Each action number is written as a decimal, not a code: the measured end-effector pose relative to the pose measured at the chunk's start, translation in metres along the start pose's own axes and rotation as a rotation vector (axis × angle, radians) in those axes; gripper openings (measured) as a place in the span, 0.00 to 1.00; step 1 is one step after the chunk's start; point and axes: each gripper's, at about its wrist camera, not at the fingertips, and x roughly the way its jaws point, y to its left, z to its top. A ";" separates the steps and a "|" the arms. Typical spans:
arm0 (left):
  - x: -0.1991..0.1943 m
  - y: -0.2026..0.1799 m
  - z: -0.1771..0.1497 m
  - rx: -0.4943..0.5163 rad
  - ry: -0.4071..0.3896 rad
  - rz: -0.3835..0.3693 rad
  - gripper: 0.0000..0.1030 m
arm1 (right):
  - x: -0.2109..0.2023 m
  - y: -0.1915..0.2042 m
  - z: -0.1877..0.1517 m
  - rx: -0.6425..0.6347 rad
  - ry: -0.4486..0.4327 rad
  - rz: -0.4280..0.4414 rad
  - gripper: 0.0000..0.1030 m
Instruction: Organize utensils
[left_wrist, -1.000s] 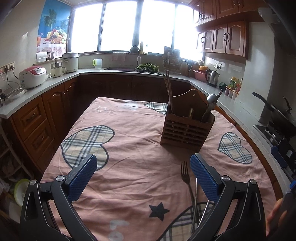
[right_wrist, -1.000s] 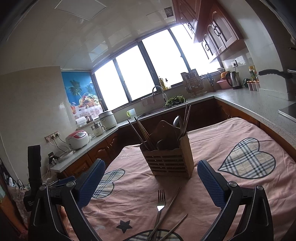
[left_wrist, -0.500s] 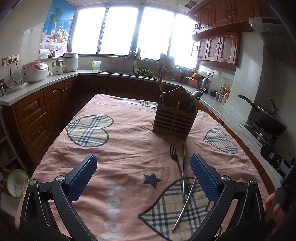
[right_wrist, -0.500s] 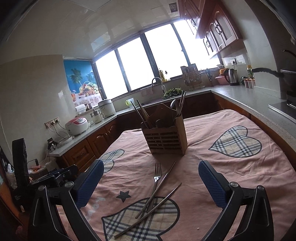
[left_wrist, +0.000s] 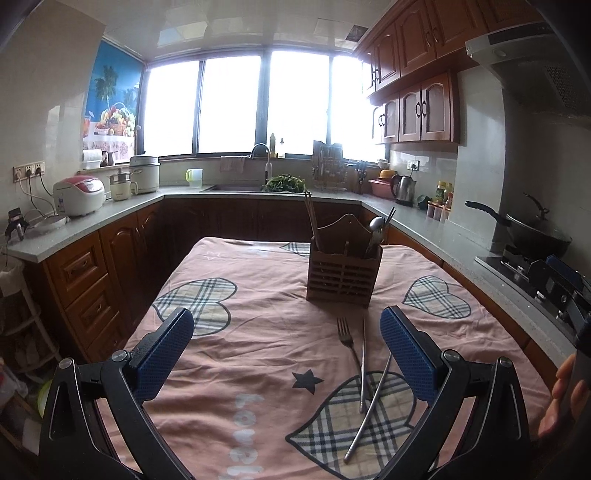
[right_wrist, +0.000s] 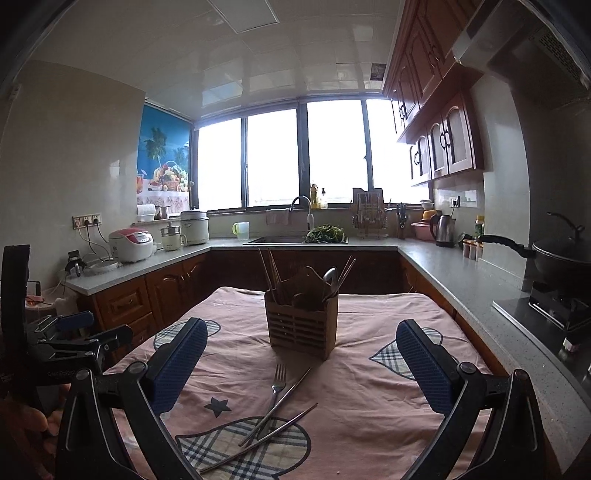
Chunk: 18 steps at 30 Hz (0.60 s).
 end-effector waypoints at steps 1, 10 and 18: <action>0.001 0.000 -0.003 -0.001 0.000 -0.001 1.00 | 0.002 0.000 -0.005 0.005 0.003 0.006 1.00; 0.009 -0.007 -0.031 0.028 0.009 0.053 1.00 | 0.014 -0.019 -0.049 0.134 0.015 -0.030 1.00; 0.011 -0.010 -0.041 0.033 0.024 0.070 1.00 | 0.012 -0.015 -0.059 0.114 0.031 -0.034 1.00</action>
